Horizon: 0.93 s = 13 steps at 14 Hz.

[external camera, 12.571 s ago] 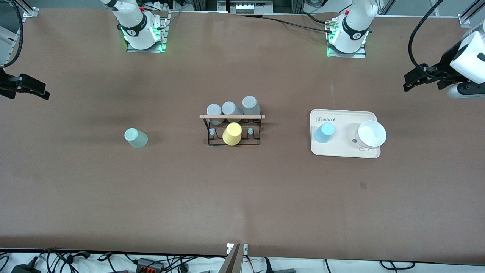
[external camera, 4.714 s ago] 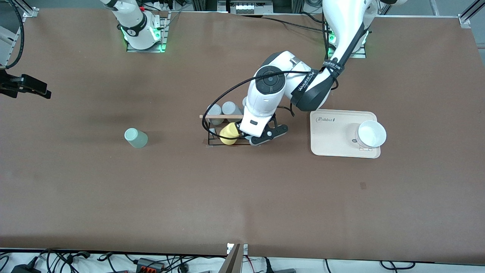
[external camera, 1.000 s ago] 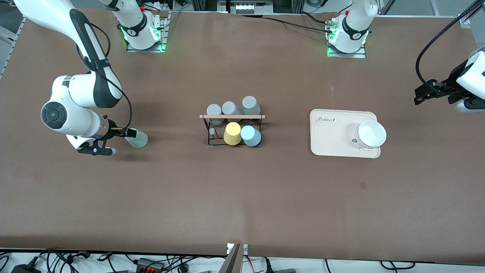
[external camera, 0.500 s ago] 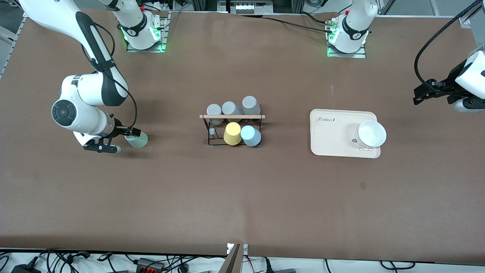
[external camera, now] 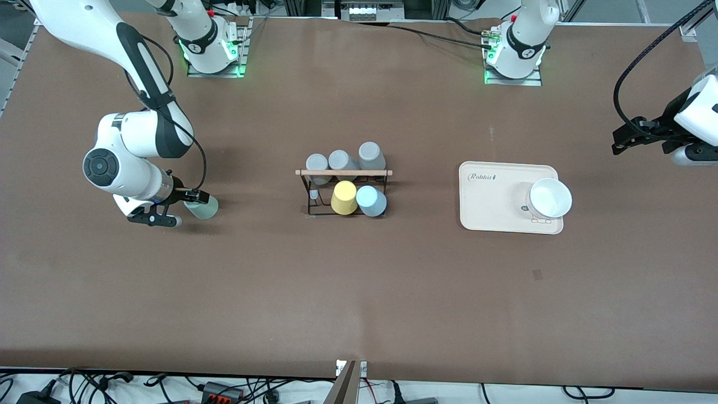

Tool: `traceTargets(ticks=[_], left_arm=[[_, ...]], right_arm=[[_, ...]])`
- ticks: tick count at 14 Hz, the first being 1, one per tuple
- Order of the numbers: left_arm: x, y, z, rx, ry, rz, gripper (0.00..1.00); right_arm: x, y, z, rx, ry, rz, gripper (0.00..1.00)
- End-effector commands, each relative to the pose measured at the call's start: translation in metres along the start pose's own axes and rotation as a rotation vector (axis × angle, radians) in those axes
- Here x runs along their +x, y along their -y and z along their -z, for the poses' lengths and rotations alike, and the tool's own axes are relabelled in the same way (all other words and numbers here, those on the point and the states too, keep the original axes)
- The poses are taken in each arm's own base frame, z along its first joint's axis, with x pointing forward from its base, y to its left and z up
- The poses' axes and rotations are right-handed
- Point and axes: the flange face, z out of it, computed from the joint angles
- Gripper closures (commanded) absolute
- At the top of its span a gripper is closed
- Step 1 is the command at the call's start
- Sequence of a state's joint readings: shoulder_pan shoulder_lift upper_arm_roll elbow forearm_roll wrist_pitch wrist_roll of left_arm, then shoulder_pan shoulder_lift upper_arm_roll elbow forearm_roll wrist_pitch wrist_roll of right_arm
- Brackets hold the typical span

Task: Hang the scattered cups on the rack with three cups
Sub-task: 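Grasp the mint-green cup with the right gripper and lift it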

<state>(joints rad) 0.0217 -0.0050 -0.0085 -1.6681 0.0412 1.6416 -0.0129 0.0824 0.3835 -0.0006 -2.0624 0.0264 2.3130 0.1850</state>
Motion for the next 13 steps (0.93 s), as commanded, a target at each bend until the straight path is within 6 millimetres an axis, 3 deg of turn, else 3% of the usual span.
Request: traceTargets(ticks=[1,3,6,11,13], left_arm=[[-0.004,0.0,0.008,-0.017,0.002,-0.018,0.0],[-0.004,0.0,0.008,-0.017,0.002,-0.02,0.0],[-0.004,0.0,0.008,-0.017,0.002,-0.02,0.0],[-0.004,0.003,0.008,-0.017,0.002,-0.014,0.0],[-0.006,0.008,0.007,-0.019,0.011,-0.006,0.0]], right_arm=[[0.005,0.002,0.001,0.011,-0.022,-0.004,0.9],[0.011,0.015,0.023,0.012,-0.04,0.025,0.91],[0.01,0.058,0.066,0.002,0.011,0.072,0.91],[-0.003,0.142,0.169,0.126,0.067,0.01,0.9],[-0.012,0.172,0.196,0.162,0.066,-0.017,0.91]])
